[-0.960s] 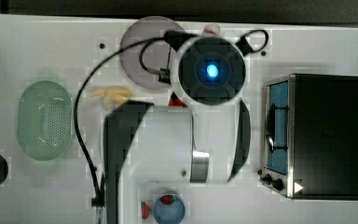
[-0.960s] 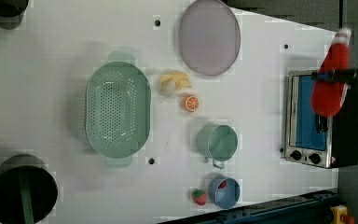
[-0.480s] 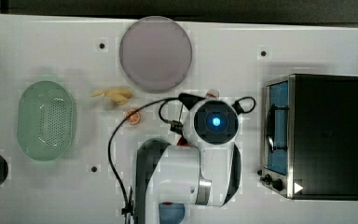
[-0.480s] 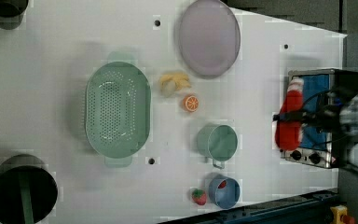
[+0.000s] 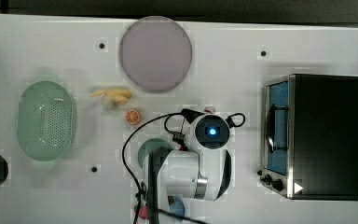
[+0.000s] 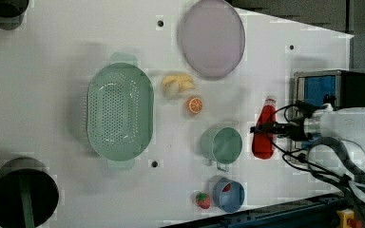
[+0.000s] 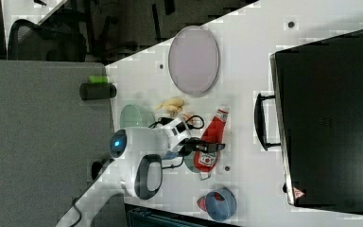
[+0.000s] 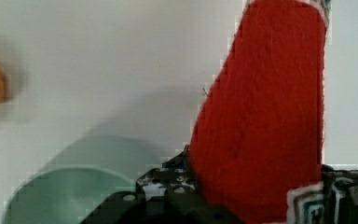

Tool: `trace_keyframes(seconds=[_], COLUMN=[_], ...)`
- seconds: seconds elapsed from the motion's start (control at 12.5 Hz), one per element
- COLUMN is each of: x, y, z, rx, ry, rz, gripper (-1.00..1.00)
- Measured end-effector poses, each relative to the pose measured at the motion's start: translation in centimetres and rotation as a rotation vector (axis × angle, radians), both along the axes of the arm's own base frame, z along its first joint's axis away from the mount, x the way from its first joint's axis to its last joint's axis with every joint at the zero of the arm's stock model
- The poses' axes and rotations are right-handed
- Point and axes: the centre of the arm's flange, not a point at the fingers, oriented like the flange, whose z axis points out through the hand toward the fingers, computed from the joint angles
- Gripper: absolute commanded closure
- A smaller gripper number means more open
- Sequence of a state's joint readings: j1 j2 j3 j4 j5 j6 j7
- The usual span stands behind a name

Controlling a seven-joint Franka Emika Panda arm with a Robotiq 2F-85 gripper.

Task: Pick ketchup from plate and place it on table.

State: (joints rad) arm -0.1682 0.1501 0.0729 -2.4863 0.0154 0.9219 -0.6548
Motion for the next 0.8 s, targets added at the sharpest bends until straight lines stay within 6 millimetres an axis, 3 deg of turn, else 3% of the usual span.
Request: trace_keyframes(seconds=[0.16, 0.24, 0.48, 0.64, 0.8], x=[0.4, 0.8, 1.1, 1.0, 1.4], y=[0.3, 0.4, 0.2, 0.3, 0.5], z=[-1.9, -2.2, -1.8, -0.1, 4.4], rx=[0.0, -0.002, -0.002, -0.013, -0.03], ry=[-0.032, -0.054, -0.072, -0.058, -0.097], rz=[0.008, 0.009, -0.021, -0.077, -0.143], gripper=[-0.88, -0.99, -1.0, -1.0, -1.0])
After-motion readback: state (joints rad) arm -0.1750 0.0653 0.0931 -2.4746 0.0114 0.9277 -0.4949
